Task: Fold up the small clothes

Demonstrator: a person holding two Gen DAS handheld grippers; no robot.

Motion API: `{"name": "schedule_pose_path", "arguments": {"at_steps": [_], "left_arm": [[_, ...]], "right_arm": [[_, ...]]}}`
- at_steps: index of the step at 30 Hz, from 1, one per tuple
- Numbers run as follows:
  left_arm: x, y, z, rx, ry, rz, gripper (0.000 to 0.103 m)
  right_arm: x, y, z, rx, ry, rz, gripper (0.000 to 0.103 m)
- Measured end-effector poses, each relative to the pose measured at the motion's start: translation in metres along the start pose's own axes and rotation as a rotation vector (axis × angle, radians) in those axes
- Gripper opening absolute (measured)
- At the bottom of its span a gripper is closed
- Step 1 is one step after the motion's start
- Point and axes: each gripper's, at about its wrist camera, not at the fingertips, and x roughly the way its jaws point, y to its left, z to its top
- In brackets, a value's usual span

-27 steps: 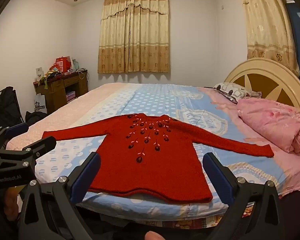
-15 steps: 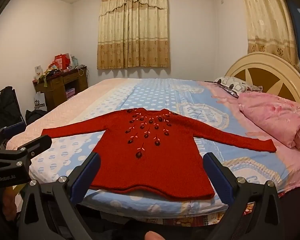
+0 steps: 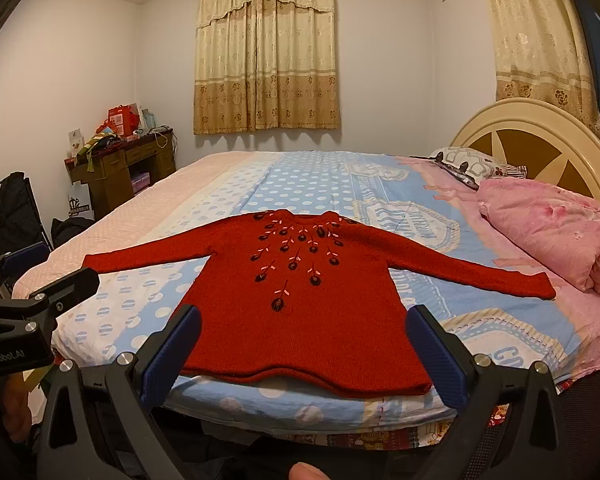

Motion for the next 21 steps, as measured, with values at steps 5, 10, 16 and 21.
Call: {"name": "schedule_pose_path", "arguments": {"at_steps": [5,10,16,21], "left_arm": [[0.0,0.0001,-0.0002,0.0,-0.001,0.0,0.103],[0.0001,0.0001,0.0006,0.0,0.001,-0.001,0.103],[0.0002,0.0001,-0.0007,0.0,0.003,-0.001,0.103],[0.0,0.0,-0.0007,0.0,0.002,0.0,0.103]], "right_arm": [[-0.001,0.0011,-0.0003,-0.002,0.004,0.003,0.102],[0.0007,0.0016,-0.0012,-0.003,0.008,0.003,0.102],[0.002,0.0032,-0.0032,-0.005,0.012,0.0,0.102],[0.0029,0.0052,-0.0044,-0.006,0.019,0.003,0.102]]}}
